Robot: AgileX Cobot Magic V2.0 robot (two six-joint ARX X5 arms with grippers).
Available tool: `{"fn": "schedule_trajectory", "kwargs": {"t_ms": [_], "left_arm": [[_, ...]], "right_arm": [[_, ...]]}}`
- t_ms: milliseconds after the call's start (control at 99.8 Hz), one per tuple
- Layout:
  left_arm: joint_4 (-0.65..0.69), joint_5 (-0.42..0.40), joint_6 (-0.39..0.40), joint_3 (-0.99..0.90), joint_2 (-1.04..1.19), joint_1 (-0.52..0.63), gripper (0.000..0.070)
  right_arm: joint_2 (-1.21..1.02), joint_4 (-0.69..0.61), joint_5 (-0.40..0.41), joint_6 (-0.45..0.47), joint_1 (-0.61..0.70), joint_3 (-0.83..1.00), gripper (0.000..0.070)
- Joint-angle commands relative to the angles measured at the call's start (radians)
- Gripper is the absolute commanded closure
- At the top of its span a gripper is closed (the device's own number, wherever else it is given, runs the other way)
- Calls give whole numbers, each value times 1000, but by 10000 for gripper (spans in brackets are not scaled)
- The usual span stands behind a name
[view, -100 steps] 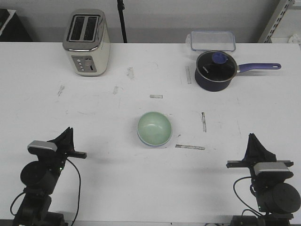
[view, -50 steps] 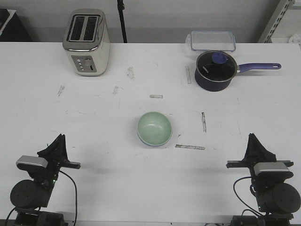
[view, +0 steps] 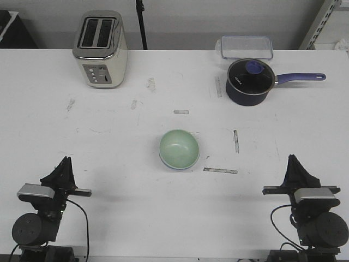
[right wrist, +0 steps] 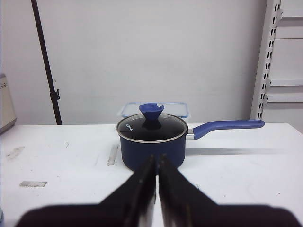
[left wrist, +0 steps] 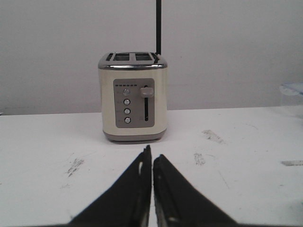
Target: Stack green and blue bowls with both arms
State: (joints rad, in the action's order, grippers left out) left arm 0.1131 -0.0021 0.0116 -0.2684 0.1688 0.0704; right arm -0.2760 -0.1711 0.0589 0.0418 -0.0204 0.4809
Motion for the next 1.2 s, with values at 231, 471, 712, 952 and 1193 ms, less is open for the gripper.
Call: {"fn": "schedule_trajectory", "kwargs": {"t_ms": [231, 471, 712, 952, 1193], "left_arm": [[15, 2, 33, 104, -84, -58, 699], [17, 1, 25, 187, -167, -63, 699], [45, -15, 26, 256, -166, -60, 698], [45, -27, 26, 256, -166, -56, 698], [45, -27, 26, 256, -166, -56, 698]], "right_arm": [[0, 11, 1, 10, 1, -2, 697], [0, 11, 1, 10, 1, -2, 697], [0, 11, 1, 10, 1, -2, 697], [0, 11, 1, 10, 1, -2, 698], [0, 11, 1, 10, 1, -2, 697]]}}
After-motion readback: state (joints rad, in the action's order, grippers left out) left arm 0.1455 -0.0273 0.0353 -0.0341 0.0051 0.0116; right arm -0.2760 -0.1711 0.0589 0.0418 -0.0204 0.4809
